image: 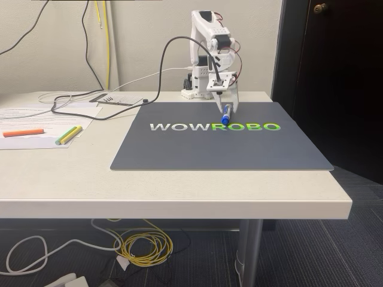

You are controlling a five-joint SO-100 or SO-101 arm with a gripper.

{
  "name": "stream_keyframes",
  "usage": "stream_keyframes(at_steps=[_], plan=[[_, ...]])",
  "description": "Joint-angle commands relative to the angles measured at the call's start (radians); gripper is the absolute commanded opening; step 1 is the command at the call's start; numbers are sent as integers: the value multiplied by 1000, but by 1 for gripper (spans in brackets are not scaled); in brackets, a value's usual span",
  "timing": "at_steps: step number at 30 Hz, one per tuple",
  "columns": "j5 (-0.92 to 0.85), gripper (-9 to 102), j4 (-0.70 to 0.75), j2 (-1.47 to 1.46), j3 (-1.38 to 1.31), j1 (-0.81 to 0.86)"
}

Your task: Pick up the blue marker.

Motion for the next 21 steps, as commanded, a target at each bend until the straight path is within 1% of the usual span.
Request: stream_keyframes(at_steps=[1, 8, 16, 21], plan=[[3, 17, -21, -5, -40, 3], [-6, 16, -52, -40, -40, 8], [-6, 4, -51, -40, -40, 9], [0, 3, -41, -26, -40, 9]])
